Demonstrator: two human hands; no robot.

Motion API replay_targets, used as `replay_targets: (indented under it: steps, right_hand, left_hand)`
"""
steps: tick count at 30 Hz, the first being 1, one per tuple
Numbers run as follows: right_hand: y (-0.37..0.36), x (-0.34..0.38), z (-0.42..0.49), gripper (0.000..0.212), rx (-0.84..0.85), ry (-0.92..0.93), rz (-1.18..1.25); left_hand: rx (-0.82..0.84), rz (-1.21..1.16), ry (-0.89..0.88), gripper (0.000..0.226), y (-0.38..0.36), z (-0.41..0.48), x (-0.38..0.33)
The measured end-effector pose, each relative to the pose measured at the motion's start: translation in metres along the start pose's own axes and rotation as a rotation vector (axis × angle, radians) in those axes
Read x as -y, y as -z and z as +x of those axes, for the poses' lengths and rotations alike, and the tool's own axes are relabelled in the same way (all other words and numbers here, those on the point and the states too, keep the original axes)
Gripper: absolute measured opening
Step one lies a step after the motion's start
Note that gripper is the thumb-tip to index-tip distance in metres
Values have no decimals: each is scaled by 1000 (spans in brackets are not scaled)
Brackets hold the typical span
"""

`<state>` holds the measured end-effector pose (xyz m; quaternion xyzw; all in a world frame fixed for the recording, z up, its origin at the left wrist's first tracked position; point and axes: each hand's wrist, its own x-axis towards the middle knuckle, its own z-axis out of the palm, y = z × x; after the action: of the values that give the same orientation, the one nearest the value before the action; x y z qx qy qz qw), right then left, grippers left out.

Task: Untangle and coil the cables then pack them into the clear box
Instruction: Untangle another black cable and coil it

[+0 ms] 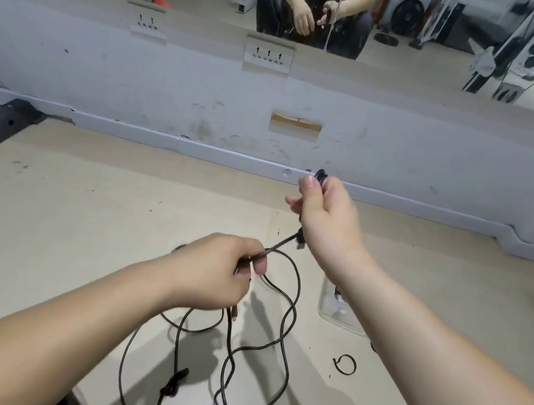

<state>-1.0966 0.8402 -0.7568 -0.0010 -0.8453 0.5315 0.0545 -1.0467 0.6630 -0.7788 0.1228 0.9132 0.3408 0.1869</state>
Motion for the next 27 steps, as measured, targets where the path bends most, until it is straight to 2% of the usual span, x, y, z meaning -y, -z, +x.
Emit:
replay_targets:
  steps: [2, 5, 7, 9, 11, 12, 14, 16, 19, 21, 23, 25, 27]
  right_hand:
    - [3, -5, 2, 22, 10, 125, -237]
    - [2, -7, 2, 28, 109, 141, -491]
    - [-2, -7, -2, 29, 233, 139, -565]
    - [-5, -4, -9, 45, 403, 87, -427]
    - [-5, 2, -15, 63, 618, -65, -139]
    - [-4, 3, -16, 64, 719, -109, -28]
    - [0, 4, -18, 54, 832, -112, 74]
    - [3, 3, -16, 46, 777, -137, 136]
    - [9, 4, -5, 44, 418, -331, 404]
    - [18, 4, 5, 43, 216, -504, 716]
    - [23, 5, 8, 47, 178, -592, 887]
    - [23, 6, 2, 47, 236, -609, 834]
    - [18, 6, -4, 39, 305, -595, 734]
  left_hand:
    - [-79, -42, -8, 36, 12, 1, -1]
    - [-183, -130, -87, 24, 21, 0, 0]
    - [-239, -221, -164, 33, 23, -2, -1]
    - [-333, -315, -202, 31, 23, -1, 0]
    - [-439, -384, -192, 25, 26, 2, 4]
    - [-478, -405, -180, 24, 28, 4, 7]
    - [-525, -395, -136, 22, 30, 7, 16]
    - [-563, -302, -52, 22, 32, 11, 26]
    - [-608, -39, 159, 24, 38, 16, 45]
    - [-530, 195, 303, 26, 40, 17, 56]
    - [-385, 346, 377, 25, 34, 17, 60]
    - [-270, 390, 379, 26, 22, 16, 57]
    - [-214, 338, 341, 31, 14, 16, 52]
